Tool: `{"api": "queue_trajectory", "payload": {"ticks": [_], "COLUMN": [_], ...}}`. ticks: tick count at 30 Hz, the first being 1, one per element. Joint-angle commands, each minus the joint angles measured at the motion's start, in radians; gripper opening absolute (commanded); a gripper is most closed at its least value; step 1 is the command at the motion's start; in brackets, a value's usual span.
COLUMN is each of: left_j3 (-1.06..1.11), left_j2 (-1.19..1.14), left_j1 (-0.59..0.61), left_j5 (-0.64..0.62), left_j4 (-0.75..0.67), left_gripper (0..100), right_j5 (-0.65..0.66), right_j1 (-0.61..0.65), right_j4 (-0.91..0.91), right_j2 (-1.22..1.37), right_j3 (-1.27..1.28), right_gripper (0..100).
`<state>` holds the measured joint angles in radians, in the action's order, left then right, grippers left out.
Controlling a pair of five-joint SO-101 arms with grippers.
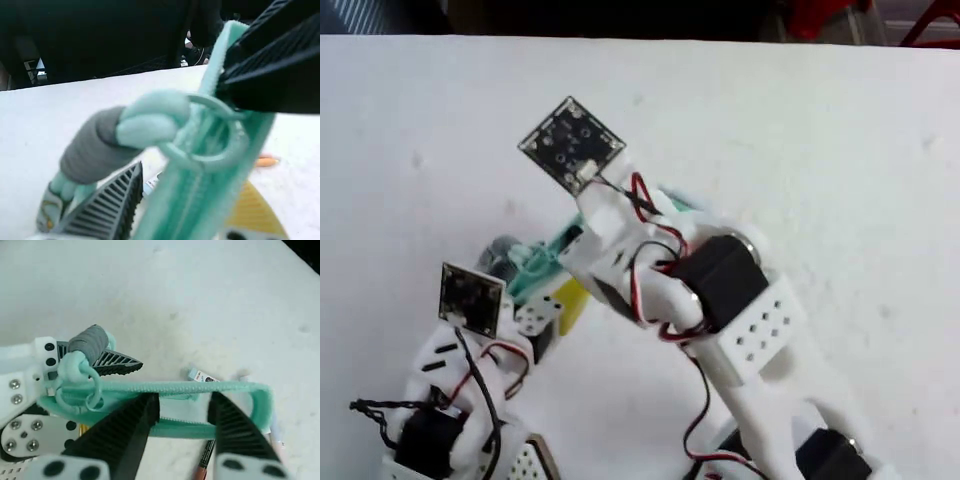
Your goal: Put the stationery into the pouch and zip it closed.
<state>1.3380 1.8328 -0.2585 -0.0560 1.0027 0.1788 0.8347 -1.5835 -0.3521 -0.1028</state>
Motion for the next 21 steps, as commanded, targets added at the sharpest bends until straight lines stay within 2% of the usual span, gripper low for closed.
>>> {"api": "queue_trajectory", "payload": {"ticks": [1, 4, 11, 13, 16, 17, 19, 21], "left_j3": [-0.029, -0.032, -0.035, -0.035, -0.035, -0.035, -0.034, -0.031], "left_j2": [-0.004, -0.004, -0.004, -0.004, -0.004, -0.004, -0.004, -0.004], "left_j1": [-0.004, -0.005, -0.005, -0.001, 0.001, 0.001, -0.001, 0.001], "left_j5": [0.02, 0.021, 0.061, 0.06, 0.06, 0.06, 0.06, 0.06], "left_j4": [0.012, 0.032, 0.074, 0.072, 0.068, 0.068, 0.068, 0.068], "left_gripper": [26, 26, 30, 30, 30, 30, 30, 30], "right_j5": [-0.023, 0.009, 0.026, 0.031, 0.012, 0.011, 0.011, 0.011], "right_j1": [0.056, 0.061, 0.067, 0.061, 0.059, 0.059, 0.059, 0.059], "right_j4": [-0.087, -0.136, -0.136, -0.136, -0.124, -0.122, -0.127, -0.128], "right_j2": [0.108, 0.166, 0.257, 0.265, 0.285, 0.298, 0.329, 0.363], "right_j3": [-0.08, -0.16, -0.166, -0.166, -0.166, -0.166, -0.166, -0.166], "right_gripper": [26.8, 26.9, 26.4, 21.4, 1.8, 0.8, 6.0, 2.9]}}
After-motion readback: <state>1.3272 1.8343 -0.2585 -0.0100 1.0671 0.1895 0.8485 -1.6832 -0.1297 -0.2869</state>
